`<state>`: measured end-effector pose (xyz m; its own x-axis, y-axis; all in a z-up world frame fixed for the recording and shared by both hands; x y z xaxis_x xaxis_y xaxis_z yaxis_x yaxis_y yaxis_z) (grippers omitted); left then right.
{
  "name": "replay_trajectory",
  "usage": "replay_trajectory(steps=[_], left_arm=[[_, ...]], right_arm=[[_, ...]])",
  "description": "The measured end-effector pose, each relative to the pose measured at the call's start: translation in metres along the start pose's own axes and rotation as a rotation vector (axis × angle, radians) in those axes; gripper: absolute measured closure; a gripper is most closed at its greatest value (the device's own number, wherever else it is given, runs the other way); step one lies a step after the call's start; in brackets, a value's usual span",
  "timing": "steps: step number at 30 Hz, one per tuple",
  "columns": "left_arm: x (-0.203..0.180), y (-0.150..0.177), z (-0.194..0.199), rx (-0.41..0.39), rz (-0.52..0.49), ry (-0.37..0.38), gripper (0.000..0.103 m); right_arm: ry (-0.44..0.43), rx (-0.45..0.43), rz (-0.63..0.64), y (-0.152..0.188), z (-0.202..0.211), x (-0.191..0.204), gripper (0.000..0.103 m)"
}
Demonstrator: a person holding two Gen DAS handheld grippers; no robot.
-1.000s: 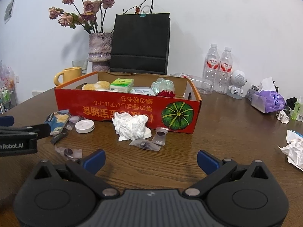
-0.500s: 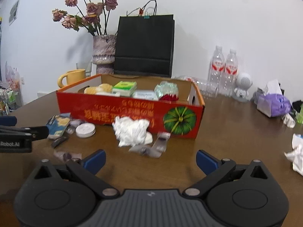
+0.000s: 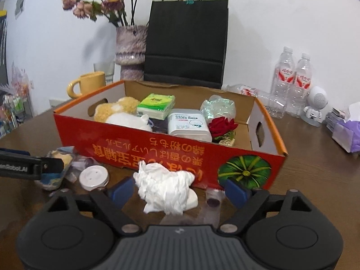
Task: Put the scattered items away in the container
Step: 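Grasp the blue snack packet with the left tool while the right tool grasps the crumpled tissue, then carry the snack packet and tissue over the box and open both tools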
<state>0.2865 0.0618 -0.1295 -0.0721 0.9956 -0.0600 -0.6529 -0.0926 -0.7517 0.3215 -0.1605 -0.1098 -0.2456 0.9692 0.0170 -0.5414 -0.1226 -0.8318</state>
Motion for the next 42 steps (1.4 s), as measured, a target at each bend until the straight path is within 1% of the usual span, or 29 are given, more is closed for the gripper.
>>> replay_trajectory(steps=[1,2,3,4,5,6,7,8,9,13,15,16,19,20,22,24,25,26,28,30,31,32,34,37,42], left_arm=[[-0.001,0.0,-0.001,0.0,-0.005,-0.002,0.02],[-0.002,-0.001,-0.001,-0.009,-0.019,-0.014,0.032],[-0.003,0.0,-0.001,-0.012,-0.022,-0.013,0.047],[-0.003,-0.001,0.001,-0.018,-0.018,-0.005,0.054],[-0.002,-0.001,0.002,-0.021,-0.008,0.011,0.067],[-0.001,-0.001,0.004,-0.023,0.004,0.027,0.075],[0.0,-0.001,0.007,-0.03,0.013,0.037,0.077],[0.001,-0.002,0.01,-0.041,0.016,0.04,0.082],[0.001,-0.003,0.013,-0.053,0.02,0.042,0.084],[0.001,-0.006,0.032,-0.102,0.013,0.048,0.087],[-0.001,-0.009,0.038,-0.121,-0.006,0.044,0.092],[-0.002,-0.01,0.04,-0.128,-0.015,0.043,0.093],[-0.002,-0.01,0.041,-0.124,-0.015,0.048,0.094],[-0.002,-0.009,0.039,-0.113,-0.011,0.051,0.091],[0.003,-0.006,0.032,-0.089,0.024,0.038,0.081],[0.008,-0.003,0.025,-0.066,0.06,0.033,0.041],[0.01,-0.002,0.021,-0.053,0.078,0.033,0.037],[0.011,0.0,0.017,-0.037,0.087,0.033,0.038],[0.01,0.001,0.009,-0.016,0.074,0.036,0.055],[0.007,0.001,0.006,-0.012,0.043,0.04,0.093],[0.006,0.002,0.007,-0.014,0.044,0.053,0.094],[0.006,0.001,0.01,-0.03,0.045,0.051,0.097],[0.007,-0.003,0.022,-0.081,0.051,0.046,0.097],[0.008,-0.01,0.042,-0.136,0.076,0.084,0.097],[0.003,-0.036,0.066,-0.209,0.071,0.127,0.097]], right_arm=[[0.002,0.011,0.006,0.0,-0.005,0.002,0.025],[0.001,0.022,0.008,0.001,-0.009,0.003,0.028],[-0.001,0.035,0.011,0.002,-0.012,0.004,0.033],[-0.003,0.044,0.011,0.003,-0.014,0.005,0.042],[-0.007,0.05,0.009,0.004,-0.015,0.005,0.048],[-0.019,0.052,0.007,0.005,-0.015,0.006,0.063],[-0.03,0.05,0.004,0.006,-0.013,0.006,0.07],[-0.039,0.043,0.0,0.005,-0.01,0.006,0.07],[-0.052,0.033,-0.009,0.004,-0.006,0.006,0.072],[-0.086,-0.021,-0.028,-0.002,0.013,0.007,0.073],[-0.1,-0.05,-0.031,-0.006,0.023,0.008,0.073],[-0.104,-0.064,-0.032,-0.008,0.028,0.008,0.073],[-0.11,-0.093,-0.042,-0.013,0.039,0.007,0.073],[-0.112,-0.098,-0.045,-0.014,0.041,0.006,0.073],[-0.11,-0.097,-0.046,-0.014,0.042,0.005,0.073],[-0.108,-0.086,-0.049,-0.01,0.039,0.004,0.073],[-0.108,-0.079,-0.052,-0.008,0.037,0.003,0.073],[-0.109,-0.071,-0.055,-0.006,0.036,0.003,0.073],[-0.111,-0.056,-0.061,-0.003,0.031,0.003,0.073],[-0.117,-0.046,-0.069,0.0,0.028,0.003,0.073],[-0.118,-0.045,-0.073,0.0,0.028,0.003,0.073],[-0.117,-0.047,-0.075,0.001,0.028,0.002,0.073],[-0.117,-0.054,-0.082,-0.001,0.03,0.001,0.073],[-0.125,-0.063,-0.096,-0.004,0.033,-0.002,0.073],[-0.15,-0.118,-0.112,-0.022,0.049,-0.002,0.073]])
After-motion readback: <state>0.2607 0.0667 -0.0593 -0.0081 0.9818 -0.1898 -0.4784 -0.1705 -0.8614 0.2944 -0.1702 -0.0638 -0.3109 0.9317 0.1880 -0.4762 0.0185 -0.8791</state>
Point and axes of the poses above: each gripper's, at about its wrist camera, not at the fingertips, and z roughly against the way its jaws point, x to its left, y to its underside, the point moved 9 cm from there along -z, roughly the way its jaws point, and after that the axes turned 5 degrees about -z, right-handed, at the moved point
